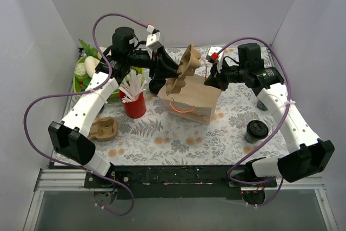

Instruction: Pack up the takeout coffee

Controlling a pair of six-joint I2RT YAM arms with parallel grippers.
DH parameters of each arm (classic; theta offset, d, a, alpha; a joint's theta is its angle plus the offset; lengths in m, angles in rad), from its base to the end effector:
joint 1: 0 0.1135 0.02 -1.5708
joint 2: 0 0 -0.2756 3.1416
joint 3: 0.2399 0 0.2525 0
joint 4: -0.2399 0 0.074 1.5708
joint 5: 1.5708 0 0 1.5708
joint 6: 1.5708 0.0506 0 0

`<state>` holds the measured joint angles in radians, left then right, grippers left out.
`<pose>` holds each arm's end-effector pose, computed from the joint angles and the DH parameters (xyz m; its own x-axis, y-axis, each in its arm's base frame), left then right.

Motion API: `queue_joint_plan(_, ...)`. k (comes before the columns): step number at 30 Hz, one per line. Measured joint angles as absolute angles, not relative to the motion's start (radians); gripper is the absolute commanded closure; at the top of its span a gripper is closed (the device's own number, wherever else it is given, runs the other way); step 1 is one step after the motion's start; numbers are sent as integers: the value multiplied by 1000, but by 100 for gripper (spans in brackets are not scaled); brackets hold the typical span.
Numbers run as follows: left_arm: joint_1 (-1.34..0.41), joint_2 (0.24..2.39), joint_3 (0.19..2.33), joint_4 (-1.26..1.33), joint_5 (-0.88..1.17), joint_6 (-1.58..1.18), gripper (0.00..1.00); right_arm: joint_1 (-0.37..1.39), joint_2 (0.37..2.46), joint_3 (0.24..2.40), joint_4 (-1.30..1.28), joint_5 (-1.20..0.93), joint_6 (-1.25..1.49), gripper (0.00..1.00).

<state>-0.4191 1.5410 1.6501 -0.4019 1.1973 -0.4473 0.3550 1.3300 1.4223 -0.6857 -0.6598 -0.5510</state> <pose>0.2892 -0.1804 0.4486 -0.6541 0.1186 -0.7470 0.7540 0.0242 -0.6564 0.2588 0.1290 0.3998 -0.0535 -0.4610 -0.8858 -0.9144 0.3790 -0.1420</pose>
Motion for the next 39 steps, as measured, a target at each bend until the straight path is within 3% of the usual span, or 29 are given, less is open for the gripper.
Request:
queue_joint_plan(11, -479, 1530, 1526, -369, 1159, -299, 100, 355, 1374, 1423, -686, -735, -473, 99)
queue_joint_plan(31, -577, 1615, 1734, -992, 931, 289, 100, 355, 1389, 1477, -751, -724, -448, 99)
queue_joint_plan(39, -640, 1648, 1742, -1106, 826, 404, 100, 355, 1404, 1485, -758, -722, -429, 99)
